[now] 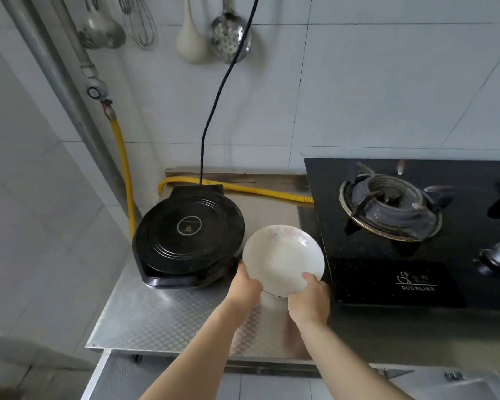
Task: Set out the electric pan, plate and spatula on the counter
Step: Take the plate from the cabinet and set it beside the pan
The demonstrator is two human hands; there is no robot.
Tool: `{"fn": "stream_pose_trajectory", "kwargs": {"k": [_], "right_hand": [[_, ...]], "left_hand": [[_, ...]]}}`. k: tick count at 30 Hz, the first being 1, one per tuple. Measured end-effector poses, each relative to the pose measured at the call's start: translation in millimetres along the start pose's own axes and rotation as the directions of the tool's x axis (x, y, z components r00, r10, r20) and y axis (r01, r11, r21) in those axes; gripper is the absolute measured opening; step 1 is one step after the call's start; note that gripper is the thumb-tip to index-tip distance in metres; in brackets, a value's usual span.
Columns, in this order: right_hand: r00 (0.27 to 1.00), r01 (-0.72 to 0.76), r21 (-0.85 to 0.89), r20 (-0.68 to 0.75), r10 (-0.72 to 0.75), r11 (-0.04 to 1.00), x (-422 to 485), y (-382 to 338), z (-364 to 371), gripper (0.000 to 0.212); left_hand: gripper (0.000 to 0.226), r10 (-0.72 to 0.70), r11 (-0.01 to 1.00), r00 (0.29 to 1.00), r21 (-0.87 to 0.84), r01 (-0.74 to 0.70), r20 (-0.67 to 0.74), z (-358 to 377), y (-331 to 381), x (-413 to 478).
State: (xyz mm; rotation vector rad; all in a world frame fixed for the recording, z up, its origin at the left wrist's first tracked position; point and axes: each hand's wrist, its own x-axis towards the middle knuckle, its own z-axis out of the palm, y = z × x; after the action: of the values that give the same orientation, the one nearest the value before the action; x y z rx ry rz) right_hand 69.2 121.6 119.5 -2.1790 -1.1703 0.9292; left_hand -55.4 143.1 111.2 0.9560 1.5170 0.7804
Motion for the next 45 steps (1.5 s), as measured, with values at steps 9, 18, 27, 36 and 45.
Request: {"fn": "stream_pose_trajectory", "kwargs": {"k": [9, 18, 27, 36, 45], "right_hand": [[0.997, -0.047, -0.059, -0.062, 0.043, 0.997, 33.7, -20.6, 0.4, 0.041], [0.996, -0.034, -0.036, -0.089, 0.031, 0.999, 40.5, -22.8, 5.3, 0.031], [0.999, -0.006, -0.011, -0.035, 0.006, 1.000, 40.6, -18.5, -0.4, 0.020], [0.999, 0.010, 0.103, 0.039, -0.014, 0.995, 35.8, -21.0, -5.8, 0.023], [0.990, -0.023, 0.139, 0.141, 0.004, 0.990, 30.0, -21.4, -12.5, 0.063]], "left_hand": [[0.055, 0.128, 0.991, 0.990, -0.044, -0.126, 0.058, 3.0, 20.3, 28.6], [0.056, 0.147, 0.986, 0.987, -0.085, -0.141, 0.067, 2.9, 25.0, 34.2], [0.056, 0.078, 0.995, 0.995, -0.066, -0.074, 0.062, 3.1, 25.5, 34.4], [0.044, -0.006, 0.981, 0.998, -0.192, 0.019, 0.067, 5.3, 22.9, 20.3], [0.053, -0.052, 0.980, 0.996, -0.189, 0.065, 0.076, -0.6, 14.7, 22.9]]}}
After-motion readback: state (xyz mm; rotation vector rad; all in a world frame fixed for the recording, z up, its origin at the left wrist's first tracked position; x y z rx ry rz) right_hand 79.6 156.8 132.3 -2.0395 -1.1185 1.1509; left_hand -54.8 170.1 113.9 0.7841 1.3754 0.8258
